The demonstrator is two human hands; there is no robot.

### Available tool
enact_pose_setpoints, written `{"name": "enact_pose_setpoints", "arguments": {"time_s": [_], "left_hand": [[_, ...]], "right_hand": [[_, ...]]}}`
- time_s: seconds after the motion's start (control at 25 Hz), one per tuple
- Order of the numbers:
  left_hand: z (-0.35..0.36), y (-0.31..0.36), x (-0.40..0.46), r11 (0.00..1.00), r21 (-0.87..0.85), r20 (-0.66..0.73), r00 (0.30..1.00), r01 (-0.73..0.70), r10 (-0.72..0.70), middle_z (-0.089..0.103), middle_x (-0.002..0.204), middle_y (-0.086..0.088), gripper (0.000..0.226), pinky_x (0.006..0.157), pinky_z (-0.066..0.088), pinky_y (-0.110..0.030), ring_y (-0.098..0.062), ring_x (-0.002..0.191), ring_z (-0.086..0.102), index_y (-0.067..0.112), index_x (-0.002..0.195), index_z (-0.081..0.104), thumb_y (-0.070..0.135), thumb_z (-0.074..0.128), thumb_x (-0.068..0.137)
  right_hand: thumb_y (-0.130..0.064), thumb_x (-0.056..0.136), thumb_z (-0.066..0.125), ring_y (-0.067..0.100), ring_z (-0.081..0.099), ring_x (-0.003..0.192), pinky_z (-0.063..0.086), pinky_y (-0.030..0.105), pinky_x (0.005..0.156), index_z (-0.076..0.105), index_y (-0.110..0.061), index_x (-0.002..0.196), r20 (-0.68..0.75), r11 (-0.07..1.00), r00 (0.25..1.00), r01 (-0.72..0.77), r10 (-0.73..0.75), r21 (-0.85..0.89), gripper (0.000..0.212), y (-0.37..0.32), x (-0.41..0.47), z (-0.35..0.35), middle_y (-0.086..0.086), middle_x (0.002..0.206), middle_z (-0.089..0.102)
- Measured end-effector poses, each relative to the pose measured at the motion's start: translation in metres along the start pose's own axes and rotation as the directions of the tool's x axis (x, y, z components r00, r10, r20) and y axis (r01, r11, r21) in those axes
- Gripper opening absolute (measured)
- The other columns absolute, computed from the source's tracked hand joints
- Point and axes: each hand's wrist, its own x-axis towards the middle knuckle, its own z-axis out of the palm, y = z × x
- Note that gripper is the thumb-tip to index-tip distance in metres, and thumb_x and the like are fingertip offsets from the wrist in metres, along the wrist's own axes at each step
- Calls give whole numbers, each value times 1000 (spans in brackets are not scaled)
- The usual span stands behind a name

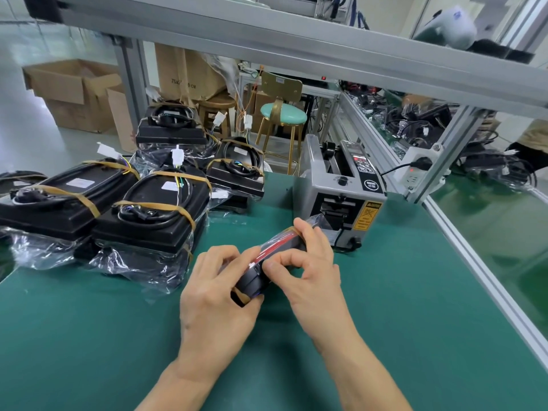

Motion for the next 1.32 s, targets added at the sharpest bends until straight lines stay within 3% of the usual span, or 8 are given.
{"name": "enact_pose_setpoints", "arguments": {"time_s": [0.32,0.48,0.6,0.68,0.92,1.08,1.24,1.32], "left_hand": [[1,0,0,1000,16,15,1000,-1,1,48,92,10,74,72,43,-27,-17,81,51,21,111,70,-6,85,44],[0,1,0,999,32,5,1000,1,-1,47,91,10,71,70,43,-28,-18,81,52,22,111,71,-5,86,47],[0,2,-1,999,45,-7,1000,-12,12,47,93,12,72,72,43,-26,-17,83,52,23,111,70,-6,85,46],[0,3,-1,999,47,-13,1000,-17,18,47,94,12,73,73,43,-26,-18,83,52,23,111,70,-7,85,46],[-6,-2,2,1000,8,0,1000,19,-19,50,94,11,78,80,41,-12,-15,84,54,33,109,68,-7,87,45],[-21,-12,6,992,-90,59,995,91,-86,53,99,14,82,78,36,0,-3,76,54,37,106,67,-10,89,43],[-34,-15,17,992,-40,152,982,119,-112,56,102,13,74,80,39,-12,-6,83,54,40,101,67,-4,90,45],[-33,-5,25,975,219,106,994,-27,4,56,107,7,58,91,34,-29,-20,104,50,29,101,67,19,84,46]], "right_hand": [[-24,83,69,-13,4,139,-3,48,116,70,-16,70,-85,1000,996,12,-14,-19,15,6,0,8,-27,147,28],[-21,79,73,-13,17,134,6,46,117,68,-22,72,-191,999,981,41,-37,15,8,7,-2,16,-28,139,33],[-13,75,76,-12,34,123,24,39,114,57,-26,101,-298,978,954,81,-21,191,35,11,-2,20,-24,132,38],[-13,74,76,-4,35,127,25,41,114,51,-25,112,-321,967,947,97,-17,234,47,11,-2,24,-19,133,38],[-43,61,72,-8,26,130,16,41,114,40,-51,108,-250,994,964,103,-95,20,57,13,4,13,-27,137,33],[-22,83,72,0,35,131,21,42,117,50,-46,116,-215,998,975,55,-50,20,46,38,38,-37,-21,140,41],[-18,88,67,-5,54,114,42,19,100,66,-38,107,88,964,996,1,-25,266,27,50,63,-50,-21,116,65],[-16,88,67,-6,62,92,44,9,82,72,-33,90,74,950,996,19,-44,311,17,50,69,-47,-19,95,72]]}}
